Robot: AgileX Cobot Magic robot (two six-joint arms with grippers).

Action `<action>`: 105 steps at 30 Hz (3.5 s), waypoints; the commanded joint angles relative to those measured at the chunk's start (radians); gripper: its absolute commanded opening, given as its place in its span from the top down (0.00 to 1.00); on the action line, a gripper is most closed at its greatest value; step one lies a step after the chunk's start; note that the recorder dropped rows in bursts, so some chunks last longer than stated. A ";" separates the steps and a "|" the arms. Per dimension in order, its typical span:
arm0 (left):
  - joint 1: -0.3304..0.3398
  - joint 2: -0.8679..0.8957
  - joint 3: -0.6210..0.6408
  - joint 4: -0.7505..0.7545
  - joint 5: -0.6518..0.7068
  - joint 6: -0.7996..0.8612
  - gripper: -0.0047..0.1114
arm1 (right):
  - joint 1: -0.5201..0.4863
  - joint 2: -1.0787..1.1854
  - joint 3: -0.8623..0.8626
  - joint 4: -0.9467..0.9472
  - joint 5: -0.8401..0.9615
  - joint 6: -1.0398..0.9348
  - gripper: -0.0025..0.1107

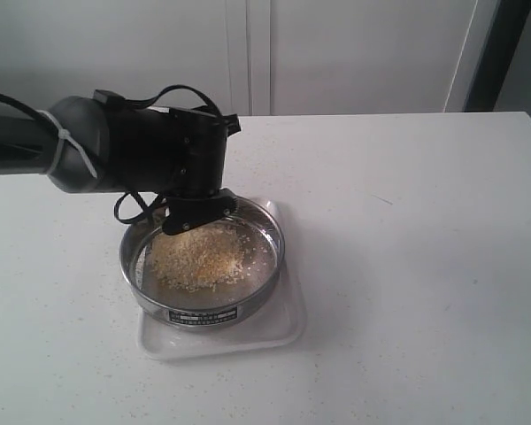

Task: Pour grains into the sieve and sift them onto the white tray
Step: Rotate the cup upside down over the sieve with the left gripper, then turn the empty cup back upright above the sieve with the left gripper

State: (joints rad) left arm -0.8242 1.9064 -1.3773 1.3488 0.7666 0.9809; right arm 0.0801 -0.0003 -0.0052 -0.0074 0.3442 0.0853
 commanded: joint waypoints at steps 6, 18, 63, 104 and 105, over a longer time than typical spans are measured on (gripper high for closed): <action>-0.006 -0.011 -0.008 0.069 0.094 -0.005 0.96 | 0.000 0.000 0.005 -0.004 -0.009 -0.002 0.98; -0.036 -0.011 -0.008 0.114 0.152 -0.005 0.96 | 0.000 0.000 0.005 -0.004 -0.009 -0.002 0.98; -0.077 0.116 -0.008 0.249 0.325 -0.149 0.96 | 0.000 0.000 0.005 -0.004 -0.009 -0.002 0.98; 0.152 0.017 -0.008 0.176 0.431 -1.655 0.96 | 0.000 0.000 0.005 -0.004 -0.009 -0.002 0.98; 0.162 0.017 -0.008 0.176 0.433 -1.655 0.96 | 0.000 0.000 0.005 -0.004 -0.009 -0.002 0.98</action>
State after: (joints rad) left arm -0.6924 1.9402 -1.3811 1.5058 1.1193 -0.6181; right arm 0.0801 -0.0003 -0.0052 -0.0074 0.3442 0.0853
